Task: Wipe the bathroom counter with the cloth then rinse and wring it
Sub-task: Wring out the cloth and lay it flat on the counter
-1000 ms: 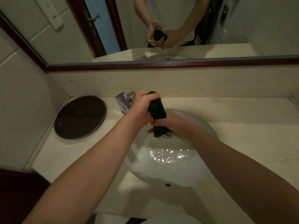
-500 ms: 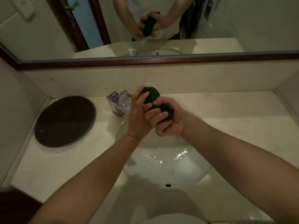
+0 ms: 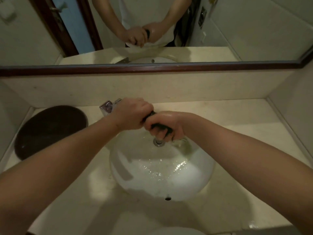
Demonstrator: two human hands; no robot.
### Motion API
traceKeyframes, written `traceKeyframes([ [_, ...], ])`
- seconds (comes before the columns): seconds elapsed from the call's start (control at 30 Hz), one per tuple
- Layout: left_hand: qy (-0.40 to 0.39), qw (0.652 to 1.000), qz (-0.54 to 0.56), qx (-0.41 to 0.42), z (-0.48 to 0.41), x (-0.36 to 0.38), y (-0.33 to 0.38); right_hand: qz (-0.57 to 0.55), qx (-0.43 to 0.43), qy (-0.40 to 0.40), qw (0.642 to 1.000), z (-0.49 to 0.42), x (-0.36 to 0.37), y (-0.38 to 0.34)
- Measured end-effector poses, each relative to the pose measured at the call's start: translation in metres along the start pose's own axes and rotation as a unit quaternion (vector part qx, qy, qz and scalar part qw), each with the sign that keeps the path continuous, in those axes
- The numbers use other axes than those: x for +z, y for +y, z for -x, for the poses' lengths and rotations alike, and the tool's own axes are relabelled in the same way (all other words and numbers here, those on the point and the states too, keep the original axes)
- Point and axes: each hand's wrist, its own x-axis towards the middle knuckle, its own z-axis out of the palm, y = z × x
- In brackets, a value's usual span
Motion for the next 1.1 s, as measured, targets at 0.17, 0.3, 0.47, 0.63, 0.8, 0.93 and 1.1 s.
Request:
traceKeyframes([
  [0.17,-0.325,0.933,0.031,-0.150,-0.004,-0.003,0.016,0.268,-0.008,0.205,0.941,-0.008,0.018,0.006],
  [0.3,-0.384,0.877,0.167,-0.233,0.003,0.014,0.026,0.538,-0.047,0.306,0.784,-0.024,0.023,0.021],
  [0.47,-0.405,0.752,0.377,-0.357,0.016,0.020,0.035,0.649,-0.175,0.320,0.668,-0.021,0.015,0.037],
  [0.63,-0.395,0.675,0.478,-0.400,0.027,0.015,0.037,0.646,-0.292,0.264,0.654,-0.019,0.003,0.050],
  [0.8,-0.234,0.640,0.569,-0.460,0.045,0.006,0.036,0.500,-0.227,0.265,0.793,-0.015,0.000,0.052],
  [0.93,-0.006,0.781,0.459,-0.424,0.062,0.000,0.057,0.089,-0.069,0.206,0.972,-0.005,-0.012,0.055],
  [1.1,0.043,0.984,0.102,-0.137,0.051,0.011,0.076,-0.190,0.004,-0.071,0.979,0.012,0.000,0.045],
])
